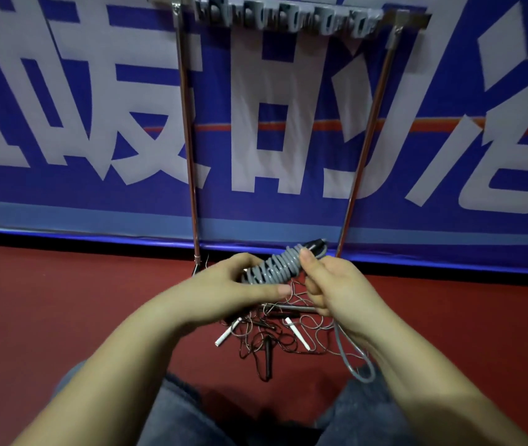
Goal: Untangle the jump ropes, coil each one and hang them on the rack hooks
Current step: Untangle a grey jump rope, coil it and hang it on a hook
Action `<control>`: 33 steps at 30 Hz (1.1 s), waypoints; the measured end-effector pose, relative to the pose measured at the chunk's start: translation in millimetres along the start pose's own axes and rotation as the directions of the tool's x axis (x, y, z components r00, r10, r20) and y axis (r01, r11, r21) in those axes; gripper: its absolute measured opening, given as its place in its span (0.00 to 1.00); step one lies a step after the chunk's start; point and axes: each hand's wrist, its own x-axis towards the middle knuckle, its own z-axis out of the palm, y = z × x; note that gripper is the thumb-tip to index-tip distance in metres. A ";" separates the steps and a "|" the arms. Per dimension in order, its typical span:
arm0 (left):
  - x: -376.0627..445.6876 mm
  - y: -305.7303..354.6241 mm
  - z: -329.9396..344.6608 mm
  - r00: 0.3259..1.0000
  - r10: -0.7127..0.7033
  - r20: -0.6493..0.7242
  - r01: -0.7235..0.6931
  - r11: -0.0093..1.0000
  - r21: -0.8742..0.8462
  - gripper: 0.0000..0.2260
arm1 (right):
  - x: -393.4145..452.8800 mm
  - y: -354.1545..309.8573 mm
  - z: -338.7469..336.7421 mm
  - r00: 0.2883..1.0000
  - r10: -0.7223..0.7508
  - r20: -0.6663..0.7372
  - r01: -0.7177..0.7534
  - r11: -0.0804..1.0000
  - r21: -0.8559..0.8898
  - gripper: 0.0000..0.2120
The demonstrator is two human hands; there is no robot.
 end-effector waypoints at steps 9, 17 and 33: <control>11.4 -33.5 7.6 0.620 0.328 0.713 0.254 0.776 -0.577 0.19 | -22.1 -15.3 -5.5 0.925 -0.172 0.338 0.160 0.985 0.064 0.07; -2.3 -18.8 32.2 0.868 0.179 0.463 0.167 0.773 -0.612 0.18 | -19.0 0.4 -15.9 0.967 -0.113 0.229 0.096 0.992 0.083 0.15; -12.9 1.6 30.6 0.996 -0.088 0.030 0.086 0.751 -0.655 0.10 | -12.6 9.2 -10.8 0.975 -0.137 0.173 0.162 0.977 -0.136 0.11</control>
